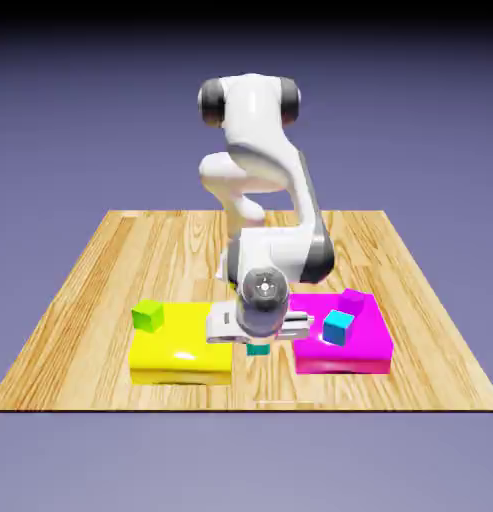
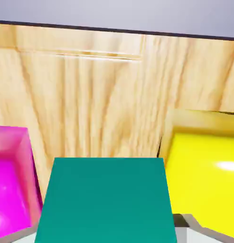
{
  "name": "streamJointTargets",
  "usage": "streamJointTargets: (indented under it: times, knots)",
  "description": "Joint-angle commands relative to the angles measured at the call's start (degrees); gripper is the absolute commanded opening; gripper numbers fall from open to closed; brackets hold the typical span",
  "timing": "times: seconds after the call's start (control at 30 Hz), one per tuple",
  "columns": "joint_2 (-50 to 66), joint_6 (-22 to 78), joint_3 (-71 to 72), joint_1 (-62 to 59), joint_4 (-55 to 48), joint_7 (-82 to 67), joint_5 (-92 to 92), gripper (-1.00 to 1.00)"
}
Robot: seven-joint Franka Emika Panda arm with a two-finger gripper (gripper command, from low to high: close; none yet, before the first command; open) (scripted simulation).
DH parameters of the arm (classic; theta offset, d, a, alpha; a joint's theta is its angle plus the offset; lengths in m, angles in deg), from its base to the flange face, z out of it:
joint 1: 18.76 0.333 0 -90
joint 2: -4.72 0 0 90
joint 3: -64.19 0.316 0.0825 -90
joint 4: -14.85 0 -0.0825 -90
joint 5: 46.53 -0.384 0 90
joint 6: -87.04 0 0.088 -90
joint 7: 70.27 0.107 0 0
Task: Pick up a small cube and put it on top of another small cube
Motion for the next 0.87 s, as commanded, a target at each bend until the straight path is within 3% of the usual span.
streamJointTargets:
  times: [0.0,0.23,0.5,0.63,0.67,0.83]
  knots:
    - [-1.8,-0.1,-2.1,1.3,1.3,-2.5,0.7,-1.0]
    - [-11.3,-0.9,-16.6,8.9,10.0,-17.5,5.6,-1.0]
    - [-9.2,-3.6,-29.4,9.6,14.7,-22.9,14.5,-1.0]
    - [-7.0,-13.3,-29.7,7.9,22.1,-22.1,15.0,-1.0]
    - [-7.0,-13.3,-29.7,7.9,22.1,-22.1,15.0,1.0]
    - [-9.2,-3.6,-29.4,9.6,14.7,-22.9,14.5,1.0]
